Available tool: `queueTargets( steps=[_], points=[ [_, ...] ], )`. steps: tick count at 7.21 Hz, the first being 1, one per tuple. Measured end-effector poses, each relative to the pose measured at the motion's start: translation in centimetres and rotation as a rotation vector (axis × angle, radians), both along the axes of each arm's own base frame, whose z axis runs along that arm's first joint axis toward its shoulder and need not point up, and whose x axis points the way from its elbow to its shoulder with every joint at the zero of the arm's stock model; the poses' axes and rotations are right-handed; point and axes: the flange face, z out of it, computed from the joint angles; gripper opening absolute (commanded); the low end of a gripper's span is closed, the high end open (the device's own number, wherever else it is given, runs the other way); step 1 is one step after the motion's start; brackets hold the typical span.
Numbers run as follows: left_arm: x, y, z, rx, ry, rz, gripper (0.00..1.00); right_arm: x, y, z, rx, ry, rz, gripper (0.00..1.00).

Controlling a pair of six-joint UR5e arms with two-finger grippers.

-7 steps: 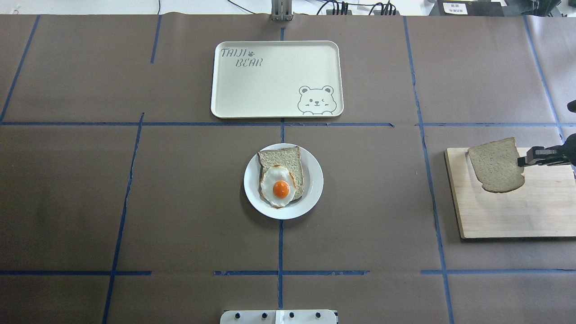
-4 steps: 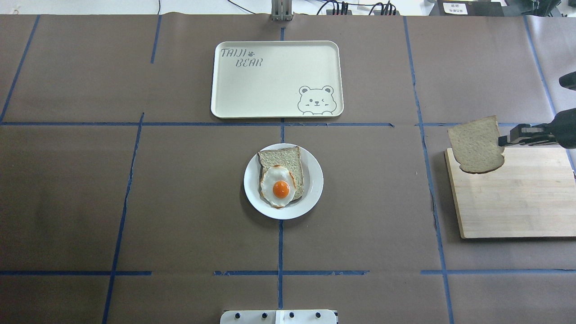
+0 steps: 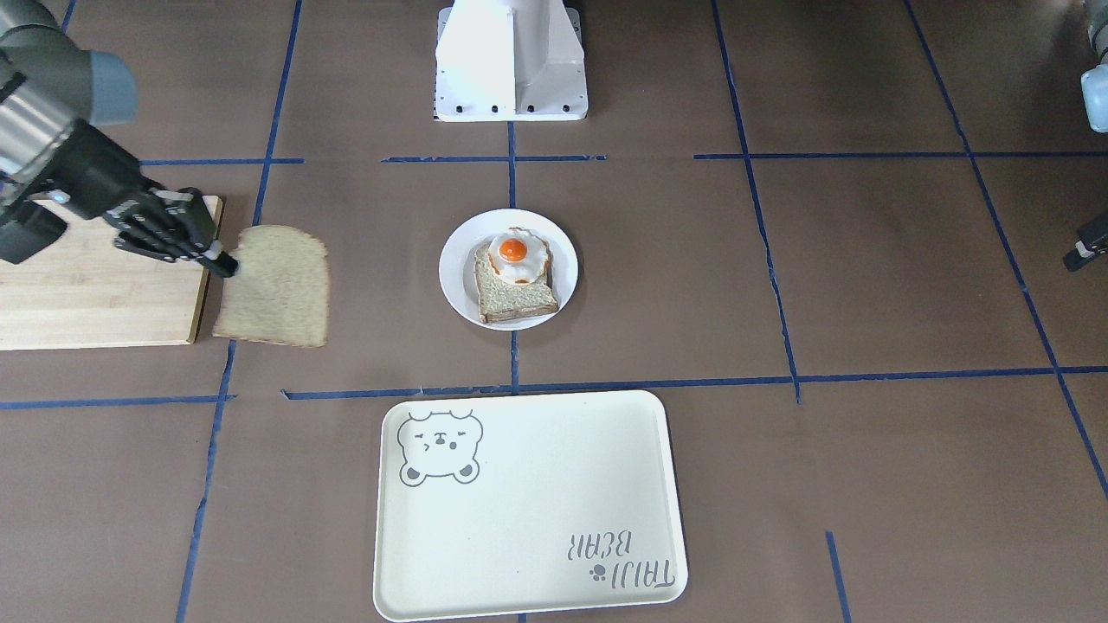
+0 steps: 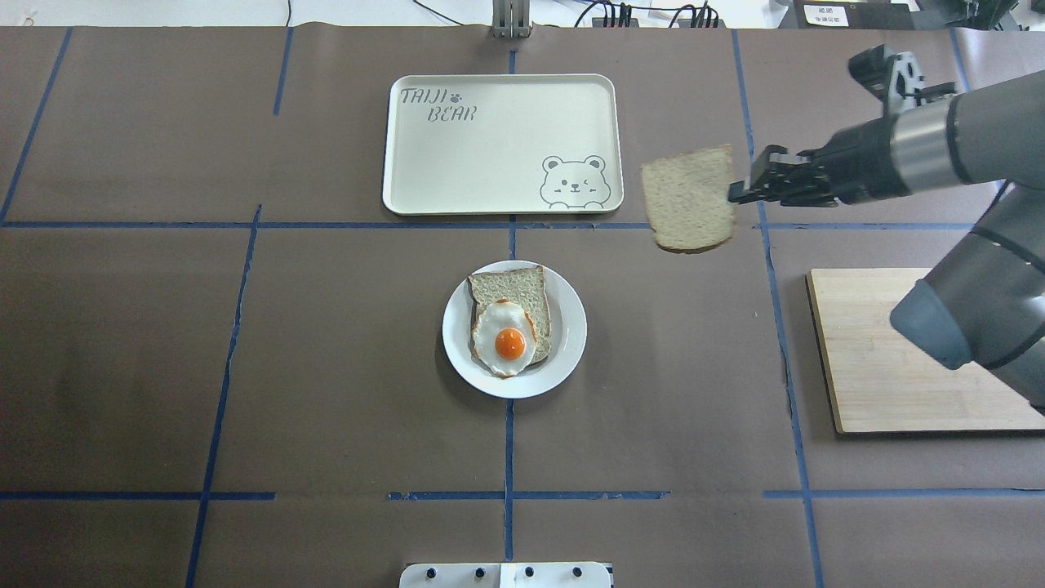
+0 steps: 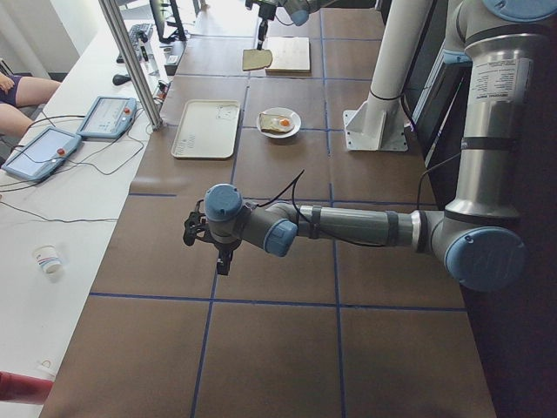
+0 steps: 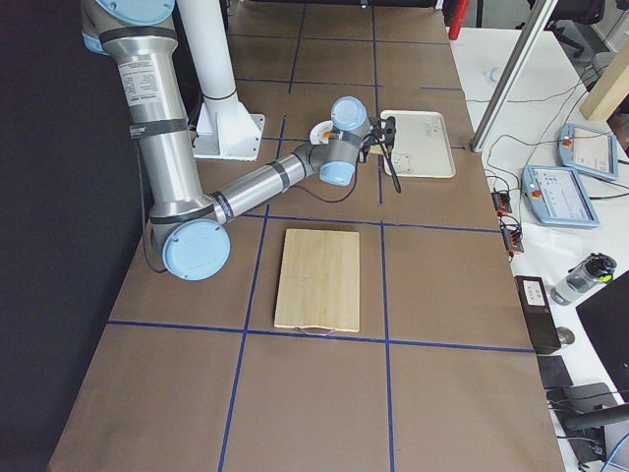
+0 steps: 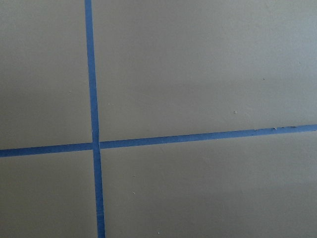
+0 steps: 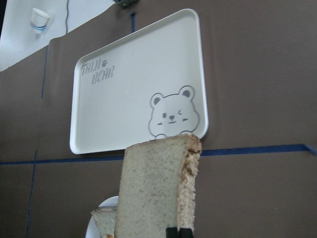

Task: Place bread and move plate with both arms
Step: 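Lift the bread slice with the right gripper and carry it toward the plate, then lower the bread onto the egg on the plate and open the right gripper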

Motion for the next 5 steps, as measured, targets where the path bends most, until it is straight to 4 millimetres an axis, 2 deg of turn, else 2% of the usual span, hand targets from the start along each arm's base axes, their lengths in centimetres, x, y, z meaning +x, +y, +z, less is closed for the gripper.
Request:
queueTargets(
  steps=[1, 2, 4, 5],
  points=[
    [0.0, 0.0, 0.1, -0.002, 0.000, 0.001, 1.00, -5.4, 2.0, -2.7, 0.020, -0.027, 0.030, 0.00],
    [0.1, 0.0, 0.1, -0.003, -0.001, 0.001, 1.00, -9.8, 4.5, -4.4, 0.035, -0.045, 0.054, 0.00],
    [0.1, 0.0, 0.3, -0.006, -0.001, 0.002, 1.00, -15.9, 8.0, -6.4, 0.058, -0.057, 0.077, 0.00],
    [0.1, 0.0, 0.5, -0.009, -0.002, 0.003, 1.00, -17.8, 8.8, -6.2, 0.061, -0.045, 0.079, 0.00]
  ],
)
